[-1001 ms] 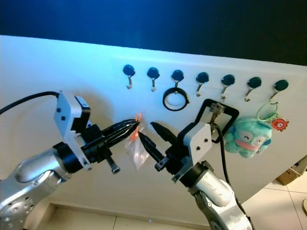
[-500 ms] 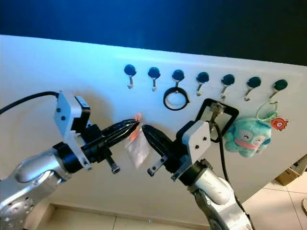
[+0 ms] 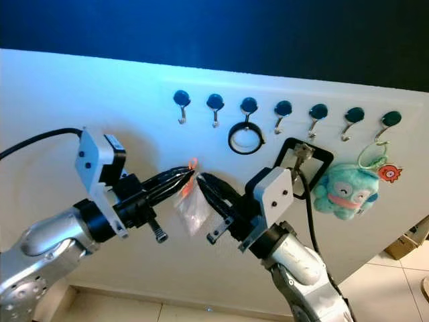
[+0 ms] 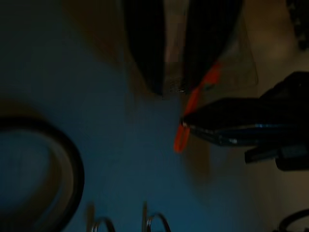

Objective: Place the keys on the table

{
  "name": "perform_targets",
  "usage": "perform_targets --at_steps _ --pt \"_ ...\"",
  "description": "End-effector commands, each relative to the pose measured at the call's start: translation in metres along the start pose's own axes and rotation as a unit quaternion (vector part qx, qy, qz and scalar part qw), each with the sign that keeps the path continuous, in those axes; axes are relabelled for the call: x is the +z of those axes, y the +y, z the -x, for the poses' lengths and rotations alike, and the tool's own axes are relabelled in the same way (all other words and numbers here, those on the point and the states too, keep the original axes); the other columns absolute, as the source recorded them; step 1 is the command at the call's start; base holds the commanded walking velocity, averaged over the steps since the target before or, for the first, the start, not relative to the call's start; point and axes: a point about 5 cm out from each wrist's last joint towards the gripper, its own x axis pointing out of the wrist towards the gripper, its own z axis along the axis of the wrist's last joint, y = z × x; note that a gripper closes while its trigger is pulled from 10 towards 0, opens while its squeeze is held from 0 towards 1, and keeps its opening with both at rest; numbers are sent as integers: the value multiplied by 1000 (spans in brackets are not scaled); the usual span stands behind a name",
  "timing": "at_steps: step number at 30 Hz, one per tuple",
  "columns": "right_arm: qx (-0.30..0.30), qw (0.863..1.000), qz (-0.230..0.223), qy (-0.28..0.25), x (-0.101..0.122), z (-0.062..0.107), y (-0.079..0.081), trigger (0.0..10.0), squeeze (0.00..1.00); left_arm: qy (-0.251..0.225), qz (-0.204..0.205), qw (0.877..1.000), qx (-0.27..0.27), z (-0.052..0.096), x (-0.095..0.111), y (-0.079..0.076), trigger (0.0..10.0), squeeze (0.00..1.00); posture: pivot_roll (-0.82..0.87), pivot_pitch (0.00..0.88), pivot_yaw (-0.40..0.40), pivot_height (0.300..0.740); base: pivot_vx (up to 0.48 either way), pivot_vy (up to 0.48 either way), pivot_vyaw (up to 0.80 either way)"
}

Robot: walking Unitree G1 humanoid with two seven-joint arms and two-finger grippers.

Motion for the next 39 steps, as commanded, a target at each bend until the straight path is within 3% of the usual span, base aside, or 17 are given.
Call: perform_targets --at_steps 1,8,9,10,20,39 --pt "7 1000 -1 0 3 3 3 10000 1000 -4 9 1000 -4 -1 -1 -3 10000 0 87 156 -21 740 0 0 0" --pt "7 1000 -2 -1 5 3 3 10000 1000 -18 13 1000 -7 -10 1 -1 10000 0 81 156 -16 740 0 0 0" --pt "8 1000 -4 -1 5 3 4 10000 741 -19 14 1000 -8 -11 1 0 10000 0 81 156 -16 740 0 0 0" --pt "15 1000 -9 0 6 3 6 10000 0 -19 14 1000 -7 -13 0 1 10000 0 79 156 -13 740 0 0 0" --pt "43 999 -22 4 6 2 14 10000 0 -26 20 999 -29 -21 0 -1 10000 0 72 157 -5 740 0 0 0" --pt "-6 1000 6 5 1 -11 -2 10000 0 -31 27 995 -88 -17 5 -16 10000 0 80 157 -14 740 0 0 0"
